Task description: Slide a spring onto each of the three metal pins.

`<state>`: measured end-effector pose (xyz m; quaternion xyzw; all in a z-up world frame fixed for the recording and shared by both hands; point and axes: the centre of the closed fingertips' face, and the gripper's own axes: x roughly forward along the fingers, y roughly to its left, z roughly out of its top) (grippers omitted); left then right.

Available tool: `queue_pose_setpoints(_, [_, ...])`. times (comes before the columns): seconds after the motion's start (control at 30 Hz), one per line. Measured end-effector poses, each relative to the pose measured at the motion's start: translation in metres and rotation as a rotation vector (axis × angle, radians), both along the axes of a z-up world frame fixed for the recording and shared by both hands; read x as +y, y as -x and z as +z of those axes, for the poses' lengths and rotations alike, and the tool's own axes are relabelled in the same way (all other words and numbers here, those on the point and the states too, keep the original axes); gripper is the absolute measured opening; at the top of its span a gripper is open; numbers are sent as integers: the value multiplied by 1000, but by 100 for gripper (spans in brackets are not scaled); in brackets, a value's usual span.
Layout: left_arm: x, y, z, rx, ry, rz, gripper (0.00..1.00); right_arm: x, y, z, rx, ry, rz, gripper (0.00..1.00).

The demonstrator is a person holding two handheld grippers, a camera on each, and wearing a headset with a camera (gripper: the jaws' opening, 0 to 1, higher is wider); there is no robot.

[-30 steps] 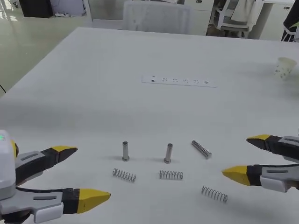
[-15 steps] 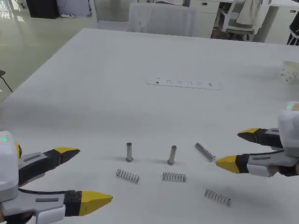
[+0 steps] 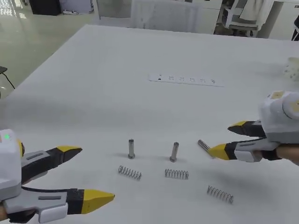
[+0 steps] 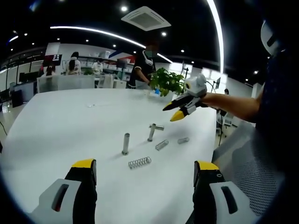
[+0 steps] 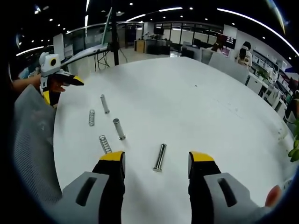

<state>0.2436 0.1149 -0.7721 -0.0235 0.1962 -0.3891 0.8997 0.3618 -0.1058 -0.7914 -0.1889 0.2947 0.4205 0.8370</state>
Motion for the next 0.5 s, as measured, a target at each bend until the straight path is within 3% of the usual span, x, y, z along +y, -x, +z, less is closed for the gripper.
queue_pose_setpoints(0.5, [0, 0, -5, 12, -1, -2, 82, 6, -21, -25, 26, 93, -45, 39])
